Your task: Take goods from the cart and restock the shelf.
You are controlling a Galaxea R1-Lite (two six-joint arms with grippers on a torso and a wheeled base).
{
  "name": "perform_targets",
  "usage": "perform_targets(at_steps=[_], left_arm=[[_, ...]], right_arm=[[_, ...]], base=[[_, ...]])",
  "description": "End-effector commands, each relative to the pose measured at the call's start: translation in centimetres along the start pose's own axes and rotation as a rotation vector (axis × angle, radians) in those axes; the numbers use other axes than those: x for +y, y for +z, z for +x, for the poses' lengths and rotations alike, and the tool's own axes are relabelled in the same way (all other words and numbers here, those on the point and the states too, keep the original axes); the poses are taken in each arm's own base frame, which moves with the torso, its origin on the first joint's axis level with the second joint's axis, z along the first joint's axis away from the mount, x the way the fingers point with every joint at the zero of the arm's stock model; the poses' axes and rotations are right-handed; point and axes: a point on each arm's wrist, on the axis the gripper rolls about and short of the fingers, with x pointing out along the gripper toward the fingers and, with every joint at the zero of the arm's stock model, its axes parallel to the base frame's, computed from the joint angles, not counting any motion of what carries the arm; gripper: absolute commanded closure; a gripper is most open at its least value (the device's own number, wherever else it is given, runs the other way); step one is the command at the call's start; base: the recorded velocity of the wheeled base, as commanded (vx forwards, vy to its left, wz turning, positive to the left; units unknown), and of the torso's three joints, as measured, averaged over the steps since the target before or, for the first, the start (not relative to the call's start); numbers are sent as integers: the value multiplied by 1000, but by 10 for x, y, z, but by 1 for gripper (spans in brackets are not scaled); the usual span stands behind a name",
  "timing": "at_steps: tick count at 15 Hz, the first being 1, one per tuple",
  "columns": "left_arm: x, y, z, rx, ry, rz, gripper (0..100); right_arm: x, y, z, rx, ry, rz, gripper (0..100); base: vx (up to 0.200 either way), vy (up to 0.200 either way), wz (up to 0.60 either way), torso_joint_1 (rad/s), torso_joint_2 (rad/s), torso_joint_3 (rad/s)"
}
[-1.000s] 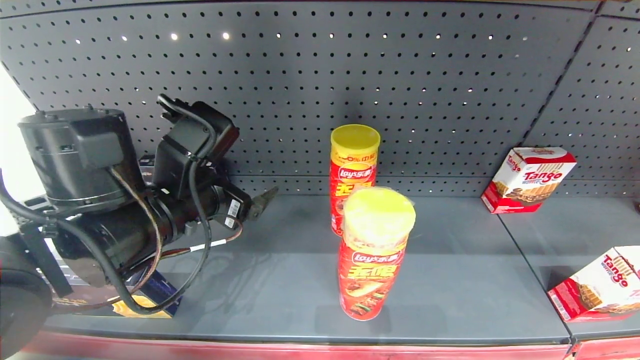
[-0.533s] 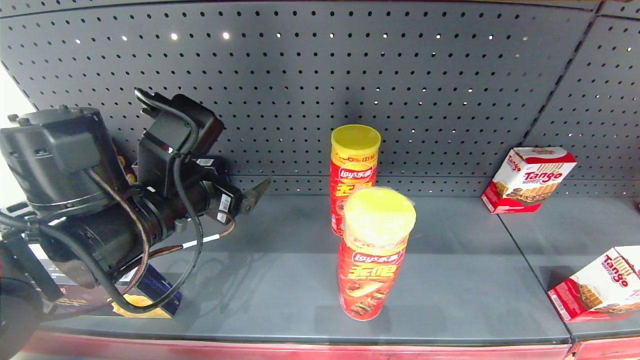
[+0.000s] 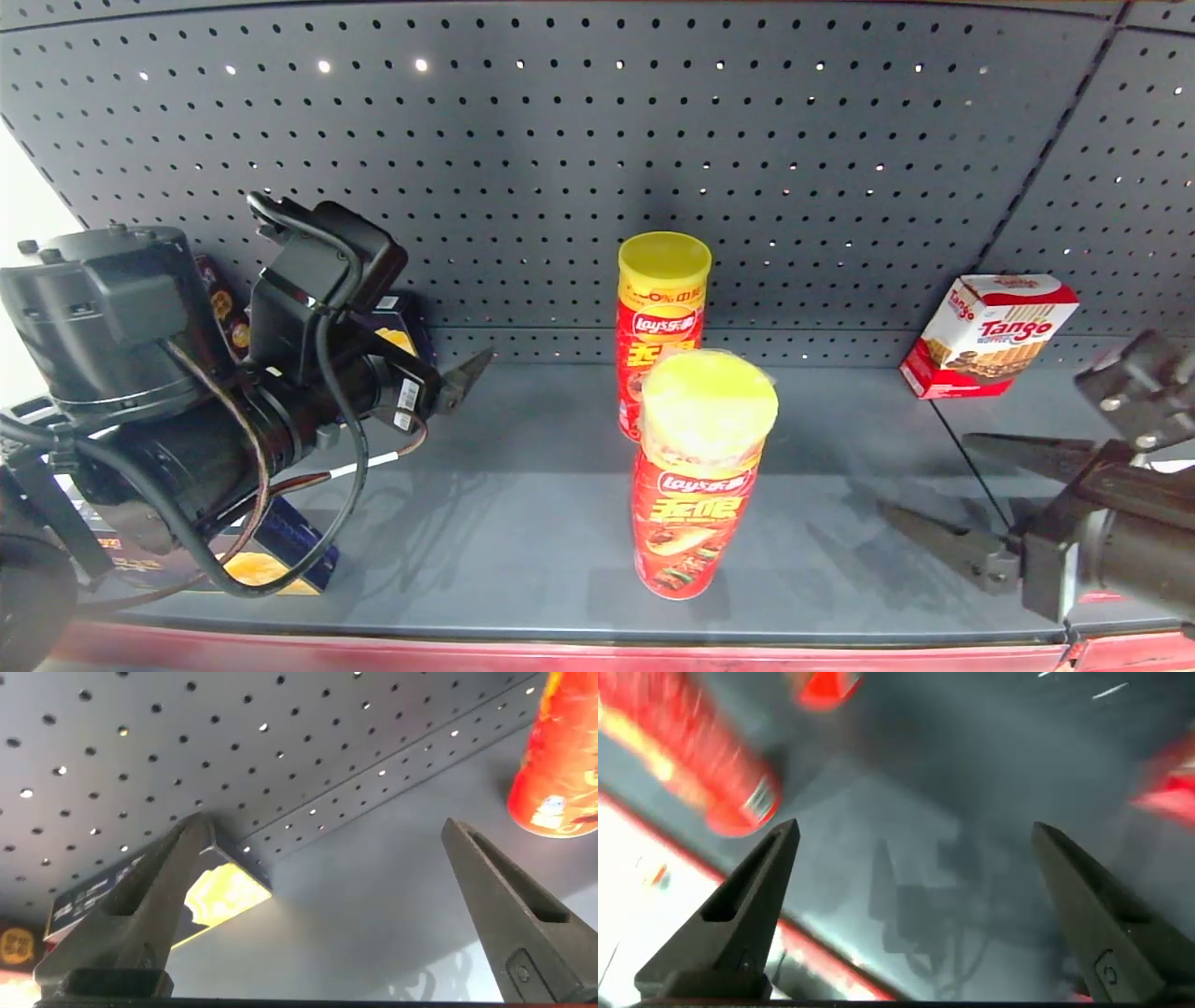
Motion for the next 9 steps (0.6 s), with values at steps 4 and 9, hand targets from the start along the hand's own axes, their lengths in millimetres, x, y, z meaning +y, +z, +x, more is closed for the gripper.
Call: perform_targets(at_steps=[4, 9], left_arm=[[-1, -2, 5, 9, 0, 3, 0], [-1, -2, 5, 9, -4, 2, 0]], right_arm=[[30, -1, 46, 108, 96, -55, 0], [40, 10, 65, 109, 107, -65, 0]], base=[[0, 0, 0, 0, 0, 0], [0, 0, 0, 0, 0, 0]])
